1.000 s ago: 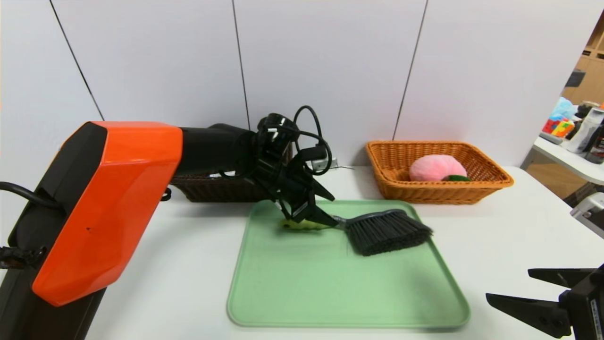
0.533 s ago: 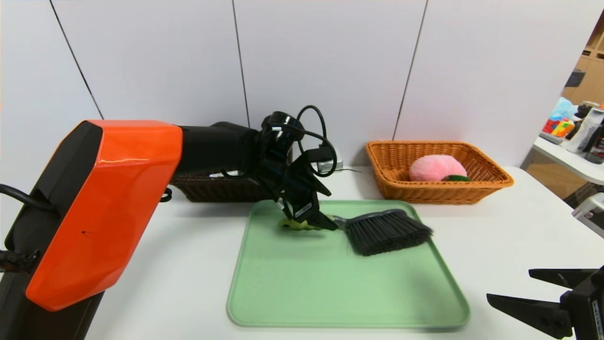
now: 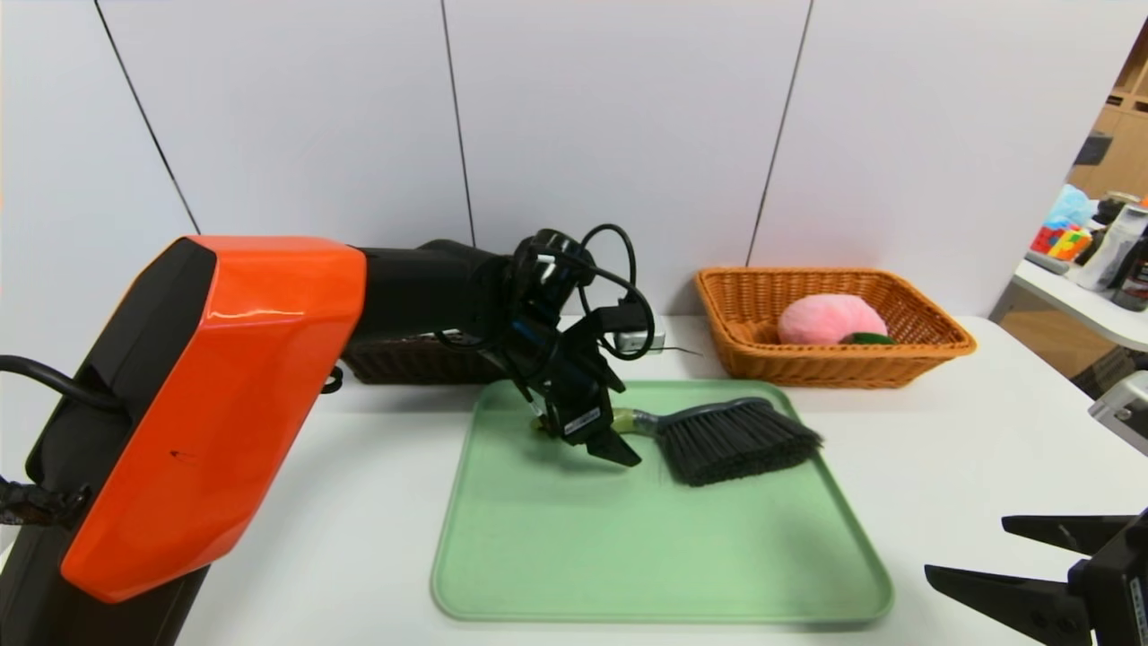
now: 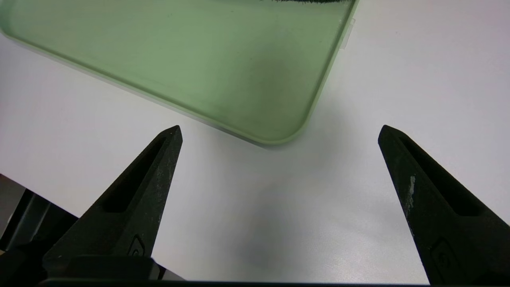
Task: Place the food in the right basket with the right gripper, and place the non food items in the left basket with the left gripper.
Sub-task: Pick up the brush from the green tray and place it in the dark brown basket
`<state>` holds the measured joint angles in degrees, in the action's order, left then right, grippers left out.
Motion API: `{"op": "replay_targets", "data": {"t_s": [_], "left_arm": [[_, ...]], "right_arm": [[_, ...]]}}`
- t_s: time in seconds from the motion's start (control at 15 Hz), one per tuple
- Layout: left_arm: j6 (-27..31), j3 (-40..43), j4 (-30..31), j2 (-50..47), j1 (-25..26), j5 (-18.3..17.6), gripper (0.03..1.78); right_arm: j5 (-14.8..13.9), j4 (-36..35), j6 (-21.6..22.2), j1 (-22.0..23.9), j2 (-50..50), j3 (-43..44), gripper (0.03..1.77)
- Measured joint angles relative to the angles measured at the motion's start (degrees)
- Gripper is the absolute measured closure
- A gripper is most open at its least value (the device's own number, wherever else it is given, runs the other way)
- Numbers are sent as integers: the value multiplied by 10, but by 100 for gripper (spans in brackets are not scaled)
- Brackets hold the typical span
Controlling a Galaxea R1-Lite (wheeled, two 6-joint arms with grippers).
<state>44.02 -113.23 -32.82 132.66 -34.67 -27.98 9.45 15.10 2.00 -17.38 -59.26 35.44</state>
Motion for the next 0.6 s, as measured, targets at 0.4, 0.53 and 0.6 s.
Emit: {"op": "replay_targets", "data": {"t_s": [0.4, 0.53, 0.6], "left_arm": [[-5, -1, -28, 2, 4, 22, 14], [-8, -1, -29, 1, 9, 23, 14], [-14, -1, -30, 1, 11, 23, 14]], "right_arm": [[0, 0, 0, 0, 2, -2, 10], [0, 0, 0, 0, 2, -3, 10], [0, 0, 0, 0, 2, -3, 10]]}}
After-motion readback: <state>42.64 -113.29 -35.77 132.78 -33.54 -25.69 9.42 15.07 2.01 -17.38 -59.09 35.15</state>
